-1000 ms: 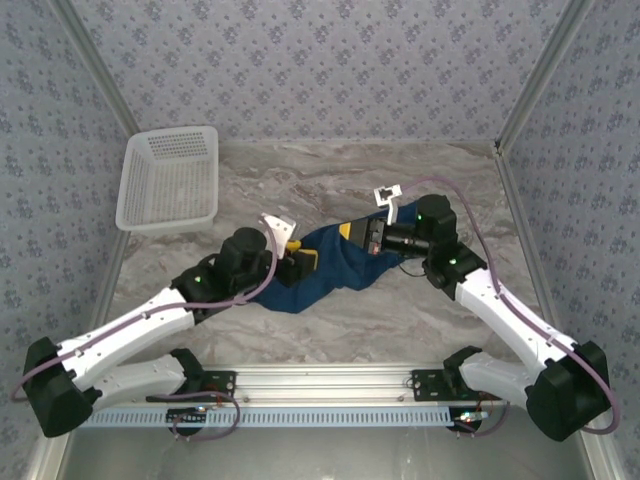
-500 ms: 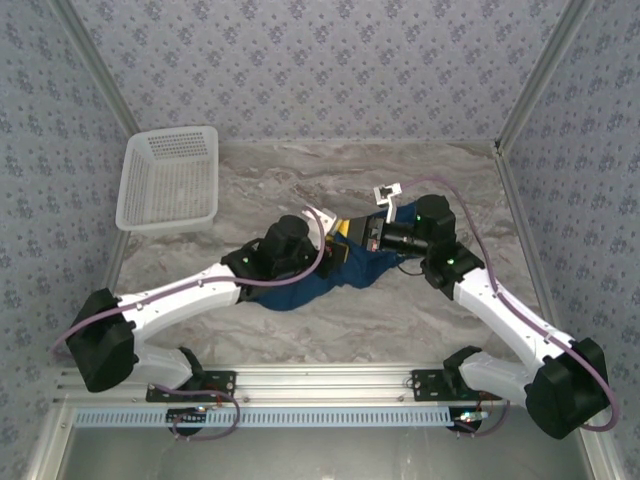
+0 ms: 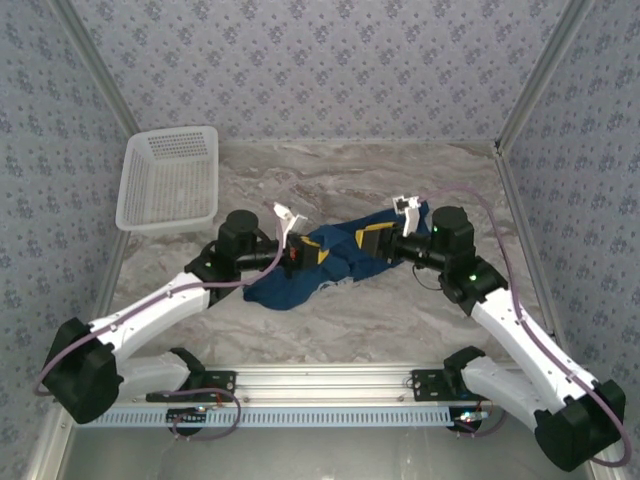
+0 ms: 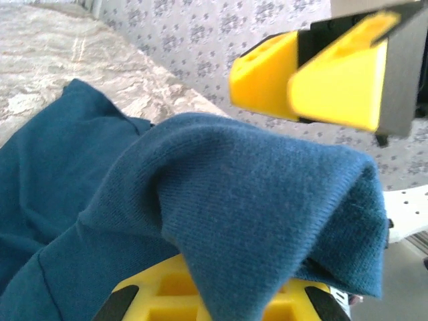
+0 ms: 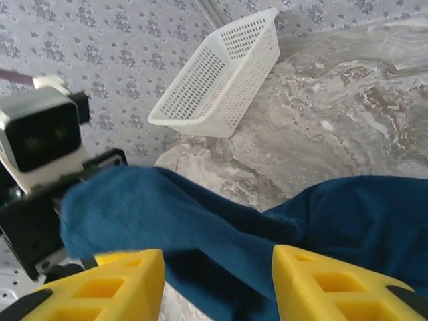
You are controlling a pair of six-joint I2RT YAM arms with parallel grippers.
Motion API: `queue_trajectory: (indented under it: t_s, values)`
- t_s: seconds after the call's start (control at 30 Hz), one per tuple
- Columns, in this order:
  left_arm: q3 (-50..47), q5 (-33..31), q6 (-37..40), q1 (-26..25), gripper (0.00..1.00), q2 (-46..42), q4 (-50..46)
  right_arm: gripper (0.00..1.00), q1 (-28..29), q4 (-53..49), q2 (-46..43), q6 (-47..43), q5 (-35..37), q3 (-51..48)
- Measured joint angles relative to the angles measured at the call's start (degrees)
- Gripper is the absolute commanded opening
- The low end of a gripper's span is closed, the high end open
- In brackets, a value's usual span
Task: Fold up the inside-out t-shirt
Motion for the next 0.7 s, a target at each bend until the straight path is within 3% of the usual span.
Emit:
queue_trajectory:
  t_s: [0.1,0.3,0.33,0.43,0.5,0.6,0.7]
  values:
    - [0.0,1.9,0.0,1.0,0.0,-0.8,0.1,0.64,1.0,-0.7,-0.9,-5.1,0.5,-1.8]
    - [0.0,4.1,0.0,1.1,0.0,-0.9,0.0,0.62,4.0,1.8,5.7,-8.7,0.5,-3.7]
    - [0.0,4.3,0.0,1.1,0.0,-0.9,0.0,0.6,4.3,2.8,7.1,-8.8,0.4,-3.7]
    - [-0.1,4.4,0.0,1.1,0.0,-0.9,0.1,0.21,5.0,6.3,12.2,-8.9,-1.0,-3.2]
    - [-0.5,4.1,0.1,1.1,0.0,-0.9,0.0,0.03,4.9,7.7,14.6,-8.4,-3.2,-2.9]
    - [-1.3,2.0,0.7,1.1,0.0,-0.9,-1.5,0.0,3.4,9.7,13.8,-6.0,-7.5,-3.5]
    - [-2.3,-2.2,1.3,1.7,0.09,-0.9,-4.1,0.0,0.8,13.6,9.4,-2.8,-11.8,-5.5]
